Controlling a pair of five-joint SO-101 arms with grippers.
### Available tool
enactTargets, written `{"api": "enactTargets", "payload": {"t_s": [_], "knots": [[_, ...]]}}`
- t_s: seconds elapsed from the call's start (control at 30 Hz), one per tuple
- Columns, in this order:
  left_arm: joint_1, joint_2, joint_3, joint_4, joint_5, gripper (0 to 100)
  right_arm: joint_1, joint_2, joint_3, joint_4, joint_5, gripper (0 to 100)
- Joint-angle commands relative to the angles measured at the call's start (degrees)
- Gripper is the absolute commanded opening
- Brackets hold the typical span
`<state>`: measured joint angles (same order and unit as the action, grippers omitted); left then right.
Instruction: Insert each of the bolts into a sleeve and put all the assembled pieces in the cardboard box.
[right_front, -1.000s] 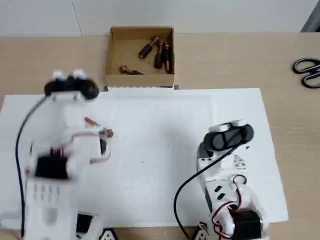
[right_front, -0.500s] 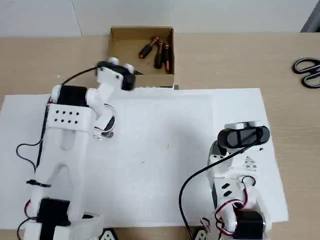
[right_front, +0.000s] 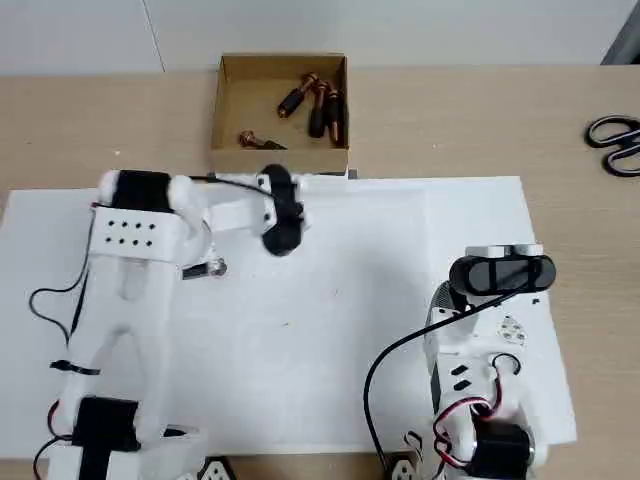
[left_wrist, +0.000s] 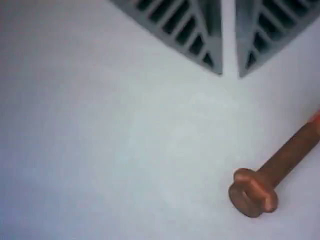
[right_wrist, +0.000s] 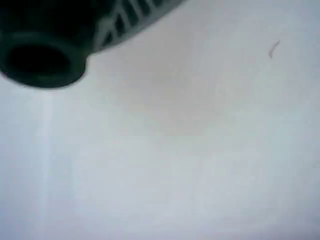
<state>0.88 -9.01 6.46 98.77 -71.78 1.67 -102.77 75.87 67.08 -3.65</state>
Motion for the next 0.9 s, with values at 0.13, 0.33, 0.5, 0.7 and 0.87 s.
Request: {"api": "enactTargets", "payload": {"t_s": [0.13, 0.33, 0.5, 0.7, 0.87], "knots": [[-5.5, 4.7, -2.2, -6.7, -19.8, 1, 0.5, -0.1, -0.7, -1.1, 0.7, 0.4], [-5.9, 8.5, -2.3, -7.7, -28.8, 1, 0.5, -0.1, -0.5, -1.1, 0.7, 0.4], [-5.8, 9.1, -2.3, -7.7, -33.4, 5, 0.4, -0.1, -0.5, -1.0, 0.8, 0.4], [-5.8, 11.0, -2.2, -12.9, -33.9, 11, 0.4, -0.1, -0.4, -1.0, 0.8, 0.4], [-6.6, 14.2, -2.3, -19.9, -33.8, 15, 0.4, -0.1, -0.4, -0.9, 0.8, 0.4]]}}
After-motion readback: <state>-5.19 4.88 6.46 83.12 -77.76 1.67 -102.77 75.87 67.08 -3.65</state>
